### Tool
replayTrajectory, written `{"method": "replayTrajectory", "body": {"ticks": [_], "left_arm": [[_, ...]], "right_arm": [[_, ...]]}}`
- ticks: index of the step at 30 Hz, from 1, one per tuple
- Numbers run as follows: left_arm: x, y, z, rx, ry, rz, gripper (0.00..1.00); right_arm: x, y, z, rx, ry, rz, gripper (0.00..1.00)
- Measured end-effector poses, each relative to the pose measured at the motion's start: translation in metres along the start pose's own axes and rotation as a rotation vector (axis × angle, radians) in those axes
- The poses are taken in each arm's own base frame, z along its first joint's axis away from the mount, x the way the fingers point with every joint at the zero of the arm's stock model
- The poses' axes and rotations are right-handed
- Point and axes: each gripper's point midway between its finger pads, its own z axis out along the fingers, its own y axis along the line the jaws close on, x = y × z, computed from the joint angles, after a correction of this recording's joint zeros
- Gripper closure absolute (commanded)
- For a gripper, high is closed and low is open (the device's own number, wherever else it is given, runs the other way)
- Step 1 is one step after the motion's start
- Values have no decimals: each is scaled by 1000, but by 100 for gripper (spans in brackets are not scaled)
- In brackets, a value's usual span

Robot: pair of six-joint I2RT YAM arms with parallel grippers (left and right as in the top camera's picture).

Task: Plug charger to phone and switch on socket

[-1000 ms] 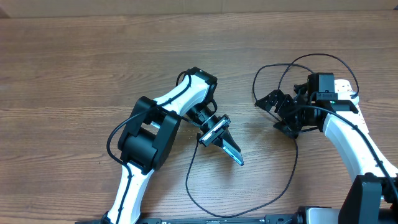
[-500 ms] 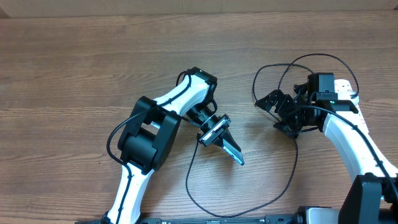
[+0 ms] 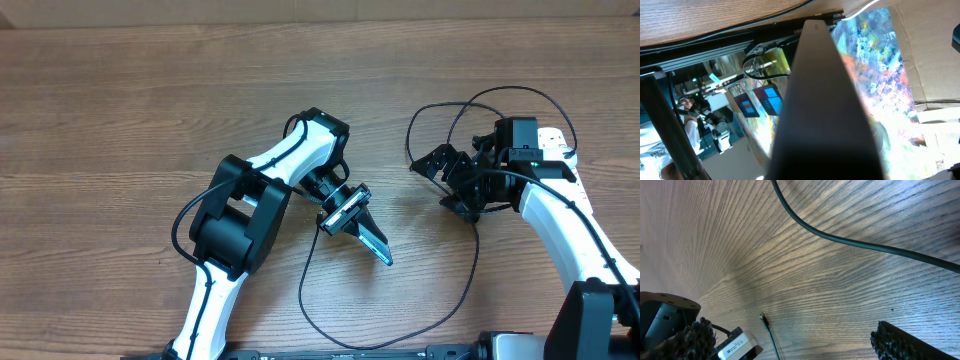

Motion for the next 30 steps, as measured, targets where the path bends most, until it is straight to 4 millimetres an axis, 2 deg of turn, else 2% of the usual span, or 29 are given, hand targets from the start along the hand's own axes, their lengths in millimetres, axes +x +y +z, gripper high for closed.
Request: {"method": "replayTrajectory", "body": {"ticks": [30], "left_arm": [[0,-1,0,4,1,0,96]], "right_arm": [[0,0,0,0,0,0,0]]}}
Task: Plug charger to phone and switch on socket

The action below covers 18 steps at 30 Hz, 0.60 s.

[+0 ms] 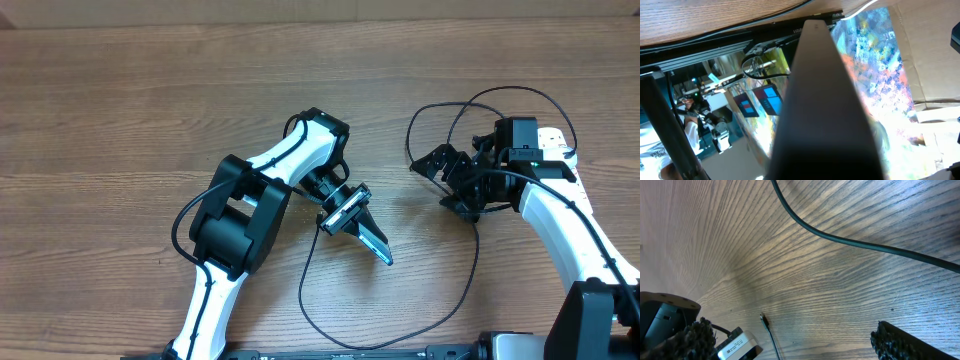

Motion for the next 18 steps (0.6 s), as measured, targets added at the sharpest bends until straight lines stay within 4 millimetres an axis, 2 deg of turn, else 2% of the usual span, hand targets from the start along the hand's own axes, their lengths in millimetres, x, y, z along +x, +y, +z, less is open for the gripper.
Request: {"method": "replayTrajectory", "body": {"ticks": [18], "left_arm": [[-2,-1,-7,18,-7,-5,96]], "right_arm": [[0,0,0,0,0,0,0]]}}
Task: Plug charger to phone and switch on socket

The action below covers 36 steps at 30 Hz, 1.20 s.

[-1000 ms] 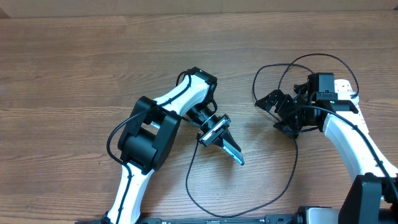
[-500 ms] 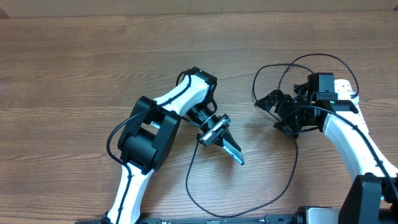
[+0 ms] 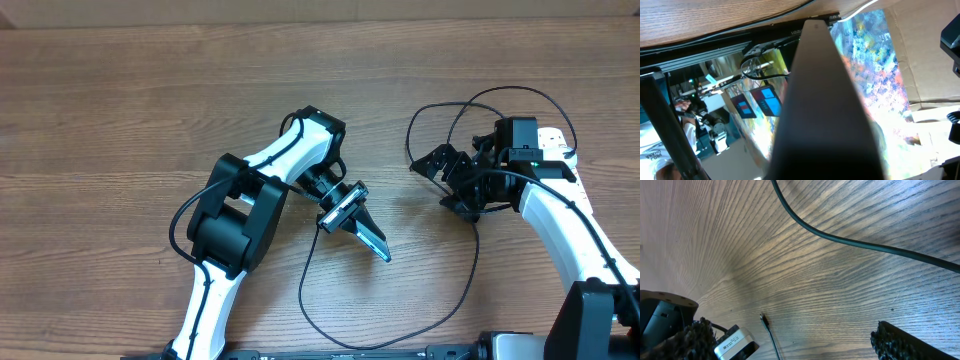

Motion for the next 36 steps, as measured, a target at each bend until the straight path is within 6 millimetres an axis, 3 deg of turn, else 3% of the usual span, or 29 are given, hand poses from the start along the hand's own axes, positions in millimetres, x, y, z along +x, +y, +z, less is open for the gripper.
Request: {"method": "replayTrajectory", "body": {"ticks": [12,26,36], "left_arm": [[-9,-2,-25,64,-28,-10,96],[-43,-16,-42,108,-146,339,96],[-48,-19,-43,109,-163,378,96]], "right_arm": [[0,0,0,0,0,0,0],[0,0,0,0,0,0,0],[0,0,0,0,0,0,0]]}}
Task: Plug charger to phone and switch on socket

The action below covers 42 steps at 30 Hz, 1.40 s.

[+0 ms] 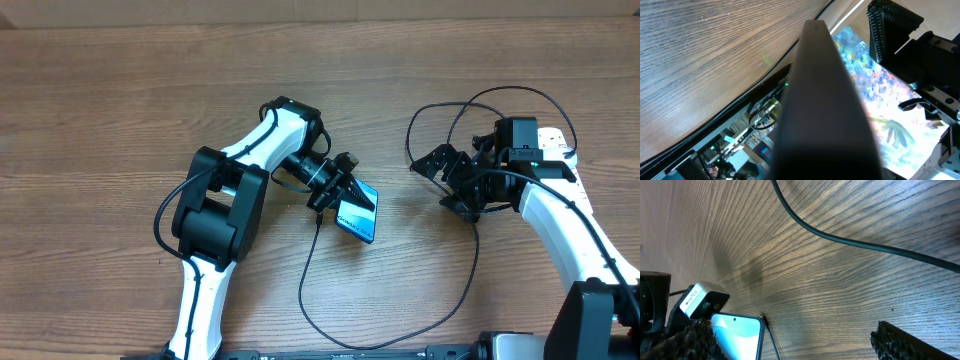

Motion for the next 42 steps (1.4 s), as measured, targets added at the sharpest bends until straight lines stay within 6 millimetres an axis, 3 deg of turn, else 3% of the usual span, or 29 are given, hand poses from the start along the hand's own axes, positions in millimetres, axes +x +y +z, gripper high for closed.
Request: {"method": "replayTrajectory", "body": {"ticks": [19,31,36,42], "left_arm": [[-1,2,0,-12,-4,1,96],[-20,10,-1,-75,-66,125,96],[-27,-1,-3,-24,-82,265,96],[-23,-35,-25,209,-77,417,96]], "right_arm": [[0,0,0,0,0,0,0],[0,0,0,0,0,1,0],[-3,3,0,-10,-13,11,0],[-8,6,0,-24,-30,38,0]]}}
